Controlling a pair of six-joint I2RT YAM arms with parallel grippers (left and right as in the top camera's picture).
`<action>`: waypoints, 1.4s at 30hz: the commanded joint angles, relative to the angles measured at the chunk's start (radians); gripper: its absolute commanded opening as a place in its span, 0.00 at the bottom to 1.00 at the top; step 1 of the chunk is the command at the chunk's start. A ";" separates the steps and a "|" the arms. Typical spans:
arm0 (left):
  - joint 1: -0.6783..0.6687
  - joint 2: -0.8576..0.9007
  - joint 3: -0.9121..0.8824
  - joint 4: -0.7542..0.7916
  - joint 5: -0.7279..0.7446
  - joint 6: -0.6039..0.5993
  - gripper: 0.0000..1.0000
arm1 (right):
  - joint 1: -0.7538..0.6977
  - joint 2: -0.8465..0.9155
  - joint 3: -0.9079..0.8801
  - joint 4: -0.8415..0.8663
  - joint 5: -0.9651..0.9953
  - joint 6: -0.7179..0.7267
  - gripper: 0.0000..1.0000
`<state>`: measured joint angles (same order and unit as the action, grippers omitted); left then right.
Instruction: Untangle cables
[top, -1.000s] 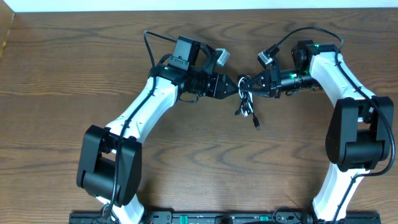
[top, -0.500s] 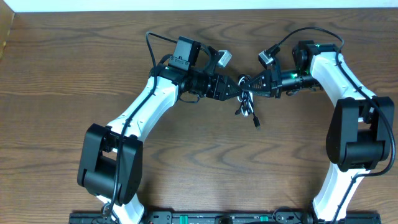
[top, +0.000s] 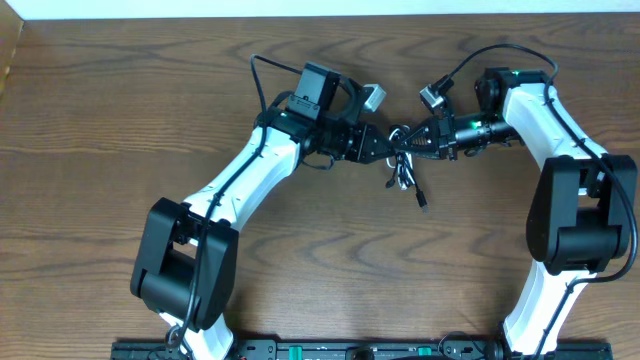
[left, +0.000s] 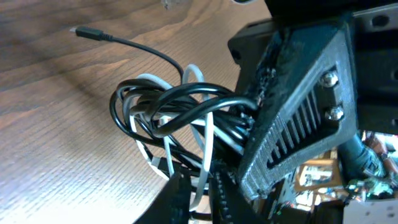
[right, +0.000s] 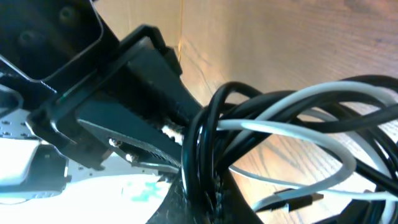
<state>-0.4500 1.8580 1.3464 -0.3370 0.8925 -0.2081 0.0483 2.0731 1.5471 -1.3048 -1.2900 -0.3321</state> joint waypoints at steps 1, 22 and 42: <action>-0.002 0.031 -0.002 0.032 -0.166 -0.026 0.12 | 0.046 -0.006 -0.005 -0.036 -0.139 -0.013 0.01; 0.203 -0.012 -0.002 0.021 0.010 -0.026 0.07 | 0.092 -0.006 -0.005 -0.019 0.435 -0.278 0.01; 0.330 -0.077 -0.002 -0.352 0.050 0.232 0.11 | 0.260 -0.006 -0.005 -0.314 0.228 -1.072 0.01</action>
<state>-0.1104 1.7912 1.3464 -0.6685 0.9554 -0.0372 0.3218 2.0789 1.5414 -1.6230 -0.9783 -1.2922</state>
